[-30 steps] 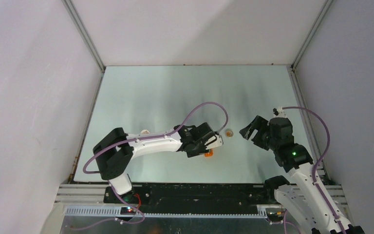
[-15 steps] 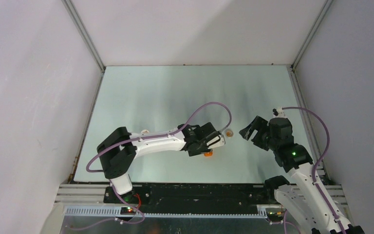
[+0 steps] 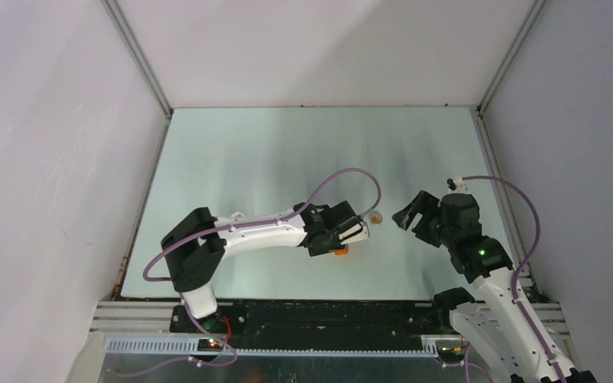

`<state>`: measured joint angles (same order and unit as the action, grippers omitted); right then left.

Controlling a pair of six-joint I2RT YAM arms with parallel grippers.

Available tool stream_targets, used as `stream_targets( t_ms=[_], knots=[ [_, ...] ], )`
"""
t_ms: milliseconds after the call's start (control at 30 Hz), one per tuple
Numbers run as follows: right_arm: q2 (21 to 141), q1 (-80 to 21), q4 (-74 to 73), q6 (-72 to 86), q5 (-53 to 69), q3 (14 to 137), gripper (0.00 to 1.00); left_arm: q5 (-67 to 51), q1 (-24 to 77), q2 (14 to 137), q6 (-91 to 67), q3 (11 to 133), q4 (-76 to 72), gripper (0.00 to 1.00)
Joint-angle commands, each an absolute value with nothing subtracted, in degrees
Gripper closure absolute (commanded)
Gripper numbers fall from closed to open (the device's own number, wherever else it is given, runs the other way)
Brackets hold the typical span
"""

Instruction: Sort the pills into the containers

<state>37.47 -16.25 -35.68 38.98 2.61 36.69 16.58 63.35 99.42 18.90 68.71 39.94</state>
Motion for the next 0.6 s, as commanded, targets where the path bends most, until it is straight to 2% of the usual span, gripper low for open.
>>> stream_targets(
  t_ms=[0, 567],
  knots=[
    [36.53, -16.00, -34.72, 39.35, 3.25, 36.65, 0.19, 17.24, 63.73, 97.64, 17.90, 68.34, 37.08, 1.00],
    [36.89, -15.91, -35.06, 39.55, 3.53, 36.65, 0.20, 15.49, 62.76, 86.01, 15.44, 59.70, 28.07, 1.00]
  ],
)
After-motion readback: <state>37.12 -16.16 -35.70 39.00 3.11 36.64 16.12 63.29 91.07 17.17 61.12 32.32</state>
